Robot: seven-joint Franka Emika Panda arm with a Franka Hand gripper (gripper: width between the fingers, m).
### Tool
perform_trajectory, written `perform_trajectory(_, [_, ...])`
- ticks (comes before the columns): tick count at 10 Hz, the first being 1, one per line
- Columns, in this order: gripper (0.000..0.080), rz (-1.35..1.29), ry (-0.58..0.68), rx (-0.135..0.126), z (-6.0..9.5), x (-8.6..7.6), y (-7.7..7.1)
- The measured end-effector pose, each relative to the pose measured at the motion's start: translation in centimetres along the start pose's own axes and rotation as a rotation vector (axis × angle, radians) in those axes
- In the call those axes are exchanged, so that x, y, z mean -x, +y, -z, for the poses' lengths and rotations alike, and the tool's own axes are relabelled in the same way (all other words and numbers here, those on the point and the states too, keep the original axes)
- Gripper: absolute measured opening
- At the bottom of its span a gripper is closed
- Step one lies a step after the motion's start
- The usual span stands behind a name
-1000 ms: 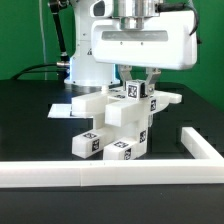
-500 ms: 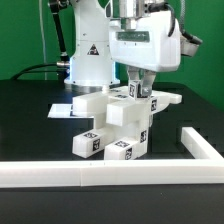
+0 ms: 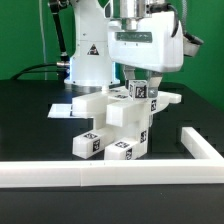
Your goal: Assemble chair
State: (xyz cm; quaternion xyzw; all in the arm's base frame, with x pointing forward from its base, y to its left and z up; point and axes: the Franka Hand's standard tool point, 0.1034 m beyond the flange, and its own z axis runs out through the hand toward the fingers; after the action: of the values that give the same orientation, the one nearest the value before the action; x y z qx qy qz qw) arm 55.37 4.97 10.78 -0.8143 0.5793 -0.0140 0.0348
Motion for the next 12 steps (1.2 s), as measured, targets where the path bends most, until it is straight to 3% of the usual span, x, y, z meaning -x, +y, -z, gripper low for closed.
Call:
perform_trajectory(9, [0.0649,0.900,0.002,0.000,0.06,0.11,-0.07])
perform_trajectory(12, [0.0649,1.107,0.012,0.016,0.08,-0.05,-0.03])
